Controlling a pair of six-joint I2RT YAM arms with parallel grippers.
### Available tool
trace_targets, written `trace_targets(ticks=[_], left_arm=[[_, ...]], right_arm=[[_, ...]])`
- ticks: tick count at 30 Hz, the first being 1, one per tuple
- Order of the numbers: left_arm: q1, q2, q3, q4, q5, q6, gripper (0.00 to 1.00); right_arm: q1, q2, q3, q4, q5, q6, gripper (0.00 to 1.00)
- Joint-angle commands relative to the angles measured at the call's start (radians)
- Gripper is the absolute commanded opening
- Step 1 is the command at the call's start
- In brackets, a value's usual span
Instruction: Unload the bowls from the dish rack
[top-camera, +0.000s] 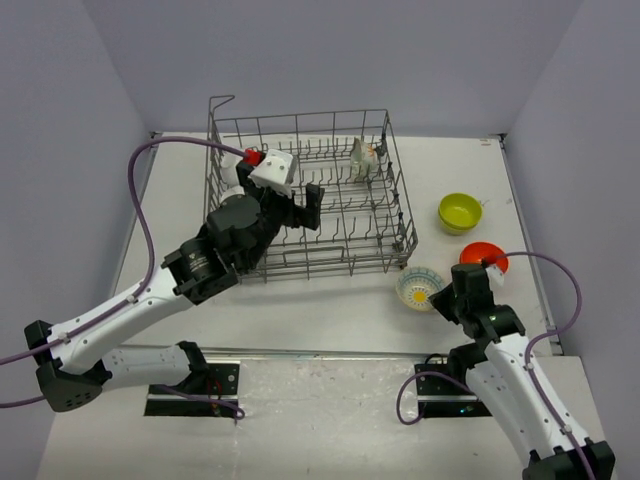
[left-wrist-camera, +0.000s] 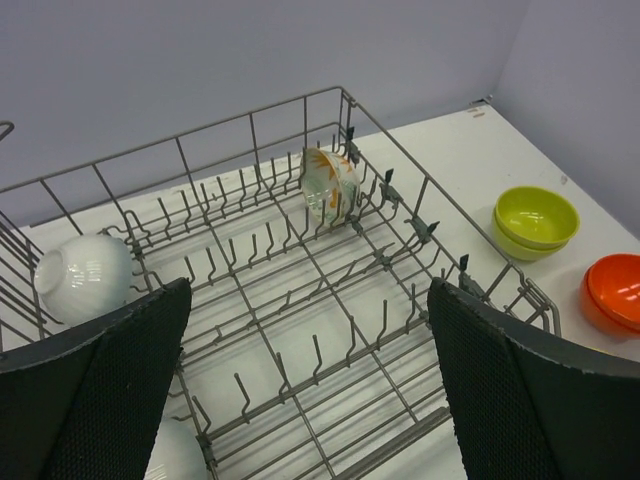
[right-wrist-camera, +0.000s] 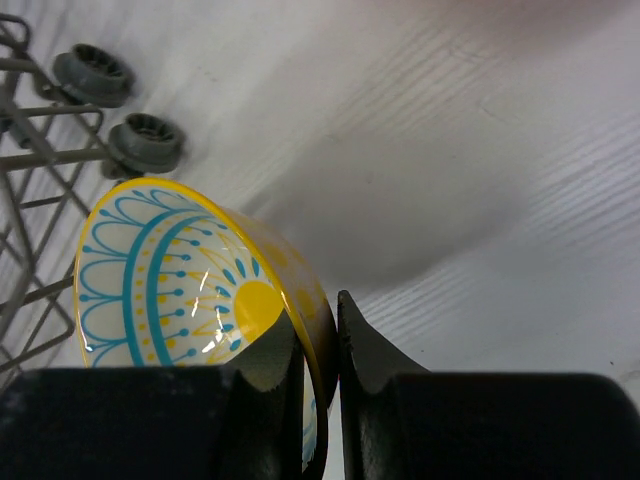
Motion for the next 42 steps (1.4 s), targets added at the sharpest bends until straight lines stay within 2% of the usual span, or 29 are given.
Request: trace_targets(ticks=[1, 6, 15, 17, 18, 20, 21, 25, 27, 31, 35, 37, 42], left_arm=[[0.028, 0.011, 0.003, 0.032, 0.038, -0.056, 1.00], [0.096, 0.043, 0.024, 0.034, 0.100, -0.145, 1.00], [0.212, 0.240, 0.193, -0.011, 0.216, -0.291, 1.00], [0.225, 0.259, 0.207, 0.000, 0.224, -0.311, 1.00], [0.228, 0.274, 0.210, 0.008, 0.229, -0.317, 1.00], [0.241, 0.294, 0.227, 0.009, 0.226, -0.353, 1.00], [0.246, 0.325, 0.239, 0.002, 0.224, -0.366, 1.00], [0.249, 0.418, 0.368, -0.113, 0.169, -0.462, 1.00], [0.252, 0.448, 0.386, -0.118, 0.184, -0.482, 1.00], [0.295, 0.481, 0.380, 0.005, 0.320, -0.524, 1.00], [0.363, 0.640, 0.496, 0.011, 0.483, -0.544, 1.00], [0.395, 0.719, 0.628, -0.038, 0.553, -0.544, 1.00], [0.438, 0.960, 0.880, -0.133, 0.611, -0.556, 1.00]], right_arm=[[-0.002, 0.020, -0.015, 0.042, 0.095, 0.169, 0.00], [-0.002, 0.032, -0.050, -0.057, 0.173, 0.385, 0.00], [-0.002, 0.038, -0.139, 0.003, 0.153, 0.436, 0.04], [-0.002, 0.029, -0.144, 0.009, 0.146, 0.424, 0.17], [-0.002, 0.023, -0.150, 0.010, 0.138, 0.416, 0.29], [-0.002, -0.011, -0.148, 0.001, 0.110, 0.406, 0.38], [-0.002, -0.026, -0.142, -0.005, 0.103, 0.400, 0.48], [-0.002, -0.126, -0.102, -0.068, 0.098, 0.390, 0.74], [-0.002, -0.170, -0.055, -0.094, 0.104, 0.384, 0.78], [-0.004, -0.215, 0.046, -0.148, 0.097, 0.355, 0.98], [-0.002, -0.229, 0.155, -0.134, 0.039, 0.246, 0.99], [-0.002, -0.227, 0.184, -0.105, -0.001, 0.174, 0.99], [-0.002, -0.235, 0.261, -0.140, -0.014, 0.119, 0.99]])
